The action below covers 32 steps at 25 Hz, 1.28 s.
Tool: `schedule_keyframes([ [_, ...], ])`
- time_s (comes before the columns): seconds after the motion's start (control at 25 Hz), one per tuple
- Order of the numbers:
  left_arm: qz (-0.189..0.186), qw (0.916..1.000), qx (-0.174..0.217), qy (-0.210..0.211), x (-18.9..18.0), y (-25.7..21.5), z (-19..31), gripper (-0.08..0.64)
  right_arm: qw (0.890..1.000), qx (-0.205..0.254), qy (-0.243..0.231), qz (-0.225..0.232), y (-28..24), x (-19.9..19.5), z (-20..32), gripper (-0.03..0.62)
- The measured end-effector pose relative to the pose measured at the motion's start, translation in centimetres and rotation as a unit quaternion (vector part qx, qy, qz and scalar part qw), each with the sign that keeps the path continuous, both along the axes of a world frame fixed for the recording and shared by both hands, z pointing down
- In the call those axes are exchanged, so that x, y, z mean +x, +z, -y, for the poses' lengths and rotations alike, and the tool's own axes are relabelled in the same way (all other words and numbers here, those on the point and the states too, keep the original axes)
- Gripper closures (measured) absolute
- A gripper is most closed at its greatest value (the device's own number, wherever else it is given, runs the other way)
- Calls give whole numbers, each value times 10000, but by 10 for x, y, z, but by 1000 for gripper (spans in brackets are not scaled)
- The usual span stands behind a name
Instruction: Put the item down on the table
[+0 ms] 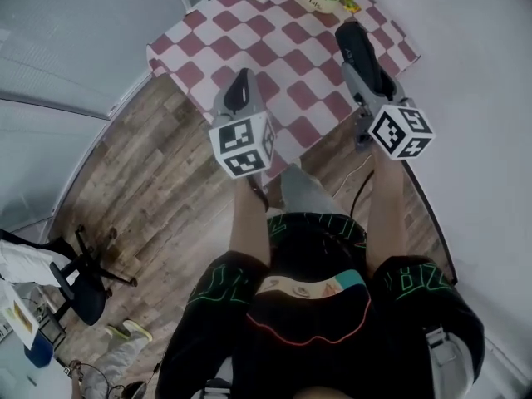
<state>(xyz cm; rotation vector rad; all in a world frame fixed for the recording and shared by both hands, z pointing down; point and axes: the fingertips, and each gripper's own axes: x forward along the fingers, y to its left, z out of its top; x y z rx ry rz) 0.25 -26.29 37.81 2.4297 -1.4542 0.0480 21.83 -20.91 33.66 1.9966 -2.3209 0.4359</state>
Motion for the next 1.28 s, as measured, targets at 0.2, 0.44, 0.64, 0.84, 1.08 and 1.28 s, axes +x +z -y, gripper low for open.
schedule_keyframes([
  [0.2,286,9987,-416,-63,26,40,18,551,9986,-389,-112,330,48,22,30,310],
  [0.44,500,9968,-557,-290,53,59,51,551,9961,-537,-322,621,80,50,73,310],
  [0.64,580,9958,-558,-446,65,55,55,549,9942,-570,-481,773,87,64,90,310],
  [0.84,681,9942,-492,-667,56,40,58,551,9924,-517,-718,853,77,55,105,310],
  [1.08,610,9922,-657,-872,41,57,72,551,9889,-632,-1055,829,87,29,135,310],
  [1.28,557,9883,-882,-1112,24,76,92,549,9848,-859,-1327,727,101,8,165,310],
])
